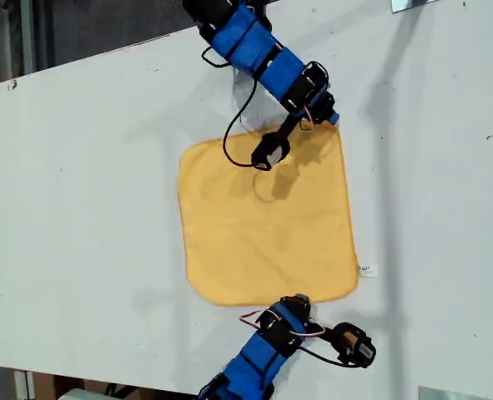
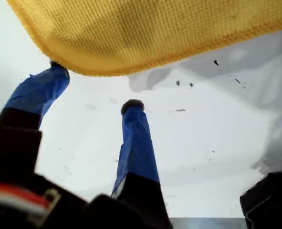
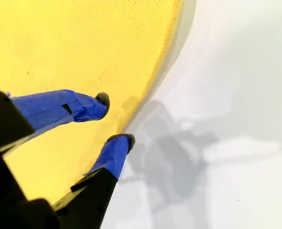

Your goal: Grasp corners of a square towel and fold twice.

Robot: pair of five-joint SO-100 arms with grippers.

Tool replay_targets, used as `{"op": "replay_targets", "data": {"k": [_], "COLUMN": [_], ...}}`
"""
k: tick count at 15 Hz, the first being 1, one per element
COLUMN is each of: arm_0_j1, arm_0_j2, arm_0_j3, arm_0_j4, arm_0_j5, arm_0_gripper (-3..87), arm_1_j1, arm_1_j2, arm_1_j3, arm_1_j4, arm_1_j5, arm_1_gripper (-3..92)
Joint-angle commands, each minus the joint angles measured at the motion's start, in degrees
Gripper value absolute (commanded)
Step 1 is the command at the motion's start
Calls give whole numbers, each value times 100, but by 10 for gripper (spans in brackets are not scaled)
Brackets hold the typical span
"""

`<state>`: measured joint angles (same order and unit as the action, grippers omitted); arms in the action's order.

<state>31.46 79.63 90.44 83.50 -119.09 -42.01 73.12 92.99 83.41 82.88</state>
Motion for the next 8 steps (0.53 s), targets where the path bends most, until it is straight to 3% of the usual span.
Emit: {"op": "replay_targets", "data": {"k": [1,8], "arm_0_j1": [70,237], "arm_0_j2": [-185,-1046], "arm_0_j3": [-369,-1960], "arm_0_j4": [-510,-9], "arm_0_j5": [35,466], "arm_0_gripper": [120,112], "arm_1_j1": [53,352], "arm_1_j2": [-703,-905], "arm_1_j3": [-1538,-2470], "arm_1_j4": [694,1292], "arm_1_j5": [-316,-835], "arm_1_gripper": [269,265]}}
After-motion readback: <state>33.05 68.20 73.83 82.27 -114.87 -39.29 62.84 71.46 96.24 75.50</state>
